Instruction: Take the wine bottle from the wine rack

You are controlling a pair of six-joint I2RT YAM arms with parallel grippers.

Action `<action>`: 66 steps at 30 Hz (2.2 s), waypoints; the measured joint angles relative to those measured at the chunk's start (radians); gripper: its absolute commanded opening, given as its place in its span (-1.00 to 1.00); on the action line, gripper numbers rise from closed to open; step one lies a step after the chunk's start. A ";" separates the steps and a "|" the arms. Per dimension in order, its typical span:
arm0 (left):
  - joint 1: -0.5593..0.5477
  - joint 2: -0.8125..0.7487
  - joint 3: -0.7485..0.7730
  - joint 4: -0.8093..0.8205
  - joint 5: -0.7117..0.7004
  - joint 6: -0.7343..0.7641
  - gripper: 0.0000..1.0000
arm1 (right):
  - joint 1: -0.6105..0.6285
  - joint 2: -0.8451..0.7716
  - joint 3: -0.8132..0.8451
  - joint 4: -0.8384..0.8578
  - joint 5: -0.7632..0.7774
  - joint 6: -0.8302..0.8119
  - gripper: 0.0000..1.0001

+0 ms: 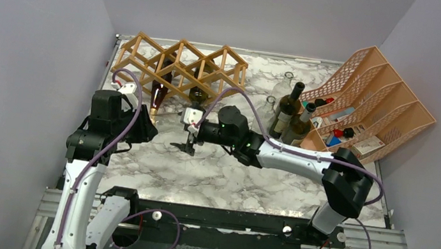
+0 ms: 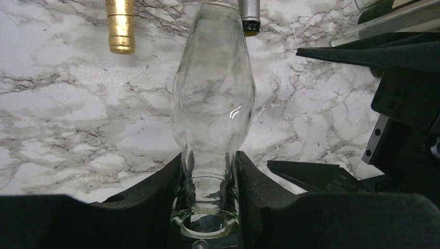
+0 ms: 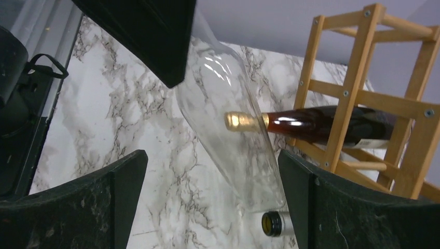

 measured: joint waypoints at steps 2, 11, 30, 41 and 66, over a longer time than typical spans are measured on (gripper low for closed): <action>0.000 -0.002 -0.017 -0.002 0.003 0.000 -1.00 | 0.020 0.026 0.000 0.039 -0.008 -0.043 0.96; 0.000 -0.010 -0.034 -0.003 0.017 0.000 -1.00 | 0.052 0.180 0.087 0.137 -0.006 -0.105 0.79; -0.003 0.015 -0.033 -0.003 0.050 0.011 -0.61 | 0.066 0.246 0.094 0.217 0.093 -0.100 -0.18; -0.007 0.020 0.041 0.023 0.098 0.033 0.67 | 0.069 0.201 0.011 0.204 0.079 0.082 -0.26; -0.007 0.009 -0.169 0.307 0.041 -0.094 0.71 | 0.042 -0.606 -0.499 -0.261 0.528 0.476 -0.36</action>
